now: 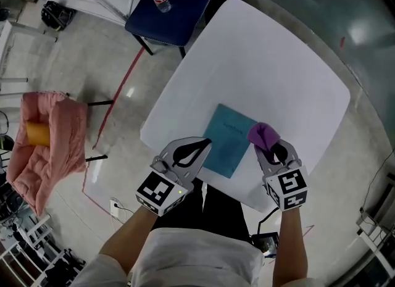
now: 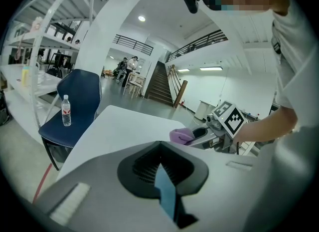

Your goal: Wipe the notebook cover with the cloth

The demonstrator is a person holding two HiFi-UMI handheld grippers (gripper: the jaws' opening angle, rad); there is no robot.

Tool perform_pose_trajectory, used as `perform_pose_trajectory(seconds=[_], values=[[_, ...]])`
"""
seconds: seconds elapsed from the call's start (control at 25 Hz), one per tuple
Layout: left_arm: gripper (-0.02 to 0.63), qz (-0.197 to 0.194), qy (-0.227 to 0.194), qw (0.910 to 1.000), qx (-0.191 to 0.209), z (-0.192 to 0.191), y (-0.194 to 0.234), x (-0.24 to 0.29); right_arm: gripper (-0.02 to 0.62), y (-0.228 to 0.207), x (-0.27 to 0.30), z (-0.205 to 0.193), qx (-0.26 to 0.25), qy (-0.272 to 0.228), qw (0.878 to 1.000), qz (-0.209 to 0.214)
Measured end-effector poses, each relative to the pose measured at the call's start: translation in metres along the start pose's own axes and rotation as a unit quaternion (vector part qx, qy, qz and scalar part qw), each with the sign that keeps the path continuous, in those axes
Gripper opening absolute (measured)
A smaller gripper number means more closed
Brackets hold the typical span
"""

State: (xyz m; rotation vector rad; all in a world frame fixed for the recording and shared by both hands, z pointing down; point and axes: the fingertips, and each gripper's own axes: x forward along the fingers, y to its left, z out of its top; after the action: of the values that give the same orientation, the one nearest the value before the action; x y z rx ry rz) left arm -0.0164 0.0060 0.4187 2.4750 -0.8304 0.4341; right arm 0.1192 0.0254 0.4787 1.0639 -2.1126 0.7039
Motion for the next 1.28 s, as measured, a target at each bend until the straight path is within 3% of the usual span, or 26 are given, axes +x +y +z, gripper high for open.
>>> perform_pose_trajectory(seconds=[0.56,0.92,1.16,1.28], values=[[0.0,-0.003,0.013,0.9997,-0.018,-0.014,0.028,0.021,0.115,-0.026,0.055,-0.005,-0.111,0.087,0.99,-0.031],[0.0,-0.004,0.013,0.9994,-0.032,-0.02,0.033,0.03,0.114,-0.023,0.08,-0.019,-0.212,0.16,0.963,-0.033],[0.0,-0.003,0.013,0.9991,-0.041,-0.024,0.036,0.029,0.112,-0.019,0.086,-0.023,-0.268,0.191,0.941,-0.073],[0.0,-0.002,0.016,0.999,-0.041,-0.026,0.037,0.027,0.112,-0.018,0.086,-0.024,-0.277,0.195,0.937,-0.088]])
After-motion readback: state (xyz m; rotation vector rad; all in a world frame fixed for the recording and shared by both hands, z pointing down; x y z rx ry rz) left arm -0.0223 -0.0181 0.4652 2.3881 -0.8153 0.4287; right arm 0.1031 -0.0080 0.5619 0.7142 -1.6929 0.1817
